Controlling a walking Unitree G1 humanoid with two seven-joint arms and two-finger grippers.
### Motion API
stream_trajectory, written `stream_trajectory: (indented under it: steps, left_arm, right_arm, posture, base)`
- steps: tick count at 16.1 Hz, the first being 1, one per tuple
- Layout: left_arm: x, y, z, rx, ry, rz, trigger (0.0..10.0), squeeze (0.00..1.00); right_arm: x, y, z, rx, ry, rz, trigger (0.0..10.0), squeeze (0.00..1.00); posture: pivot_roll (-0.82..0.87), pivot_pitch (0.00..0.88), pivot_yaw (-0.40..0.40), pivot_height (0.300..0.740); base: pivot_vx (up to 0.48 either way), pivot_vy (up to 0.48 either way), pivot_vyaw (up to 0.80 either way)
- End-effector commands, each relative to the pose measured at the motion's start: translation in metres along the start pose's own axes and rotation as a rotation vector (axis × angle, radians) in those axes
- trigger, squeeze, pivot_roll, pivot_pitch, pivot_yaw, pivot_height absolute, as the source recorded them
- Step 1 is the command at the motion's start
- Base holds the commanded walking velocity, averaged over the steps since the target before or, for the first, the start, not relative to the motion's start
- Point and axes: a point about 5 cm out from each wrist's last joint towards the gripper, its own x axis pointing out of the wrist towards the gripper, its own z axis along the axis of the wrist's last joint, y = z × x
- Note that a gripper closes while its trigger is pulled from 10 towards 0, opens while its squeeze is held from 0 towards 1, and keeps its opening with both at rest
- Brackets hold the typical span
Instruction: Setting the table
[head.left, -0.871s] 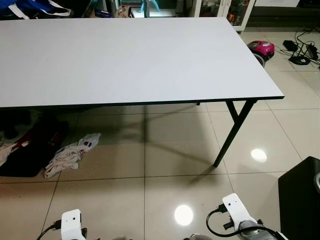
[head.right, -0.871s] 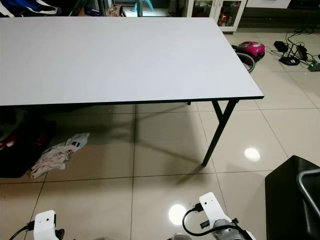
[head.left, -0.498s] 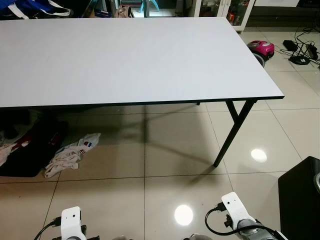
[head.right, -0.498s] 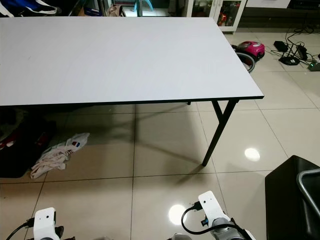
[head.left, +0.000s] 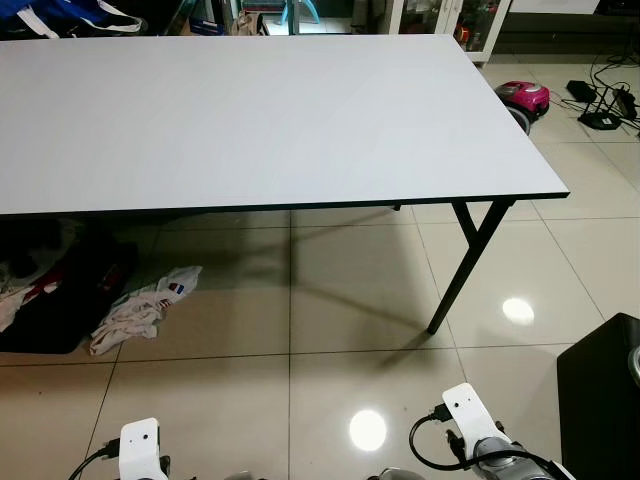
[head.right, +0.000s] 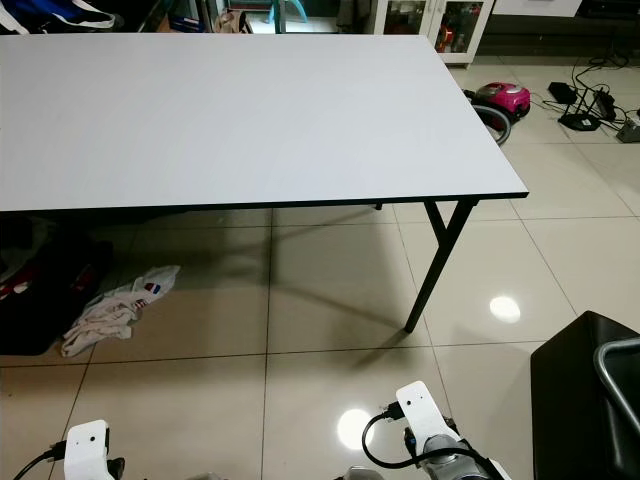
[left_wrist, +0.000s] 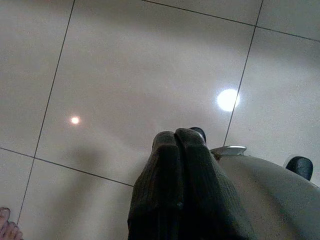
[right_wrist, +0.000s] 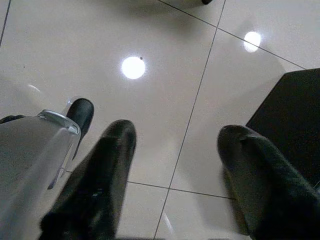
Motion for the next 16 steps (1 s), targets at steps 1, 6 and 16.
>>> stream_trajectory:
  steps: [1, 6, 16]
  left_arm:
    - [-0.0005, 0.0015, -0.0021, 0.014, 0.011, 0.003, 10.0, 0.00]
    - [-0.0002, 0.0003, -0.0016, 0.018, 0.013, 0.003, 10.0, 0.00]
    - [-0.0001, -0.0001, -0.0025, 0.012, 0.021, 0.004, 10.0, 0.00]
  right_arm:
    - [-0.0001, 0.0003, -0.0009, 0.014, 0.004, -0.003, 10.0, 1.00]
    - [0.0000, 0.0024, -0.0011, 0.020, 0.016, 0.024, 6.4, 1.00]
    - [0.0007, -0.0019, 0.0062, -0.042, -0.013, 0.013, 10.0, 1.00]
  posture:
    - [-0.06, 0.061, 0.017, 0.740]
    - [-0.05, 0.060, 0.010, 0.740]
    - [-0.05, 0.032, -0.006, 0.740]
  base:
    - [0.000, 0.000, 0.00]
    - [0.000, 0.000, 0.00]
    - [0.000, 0.000, 0.00]
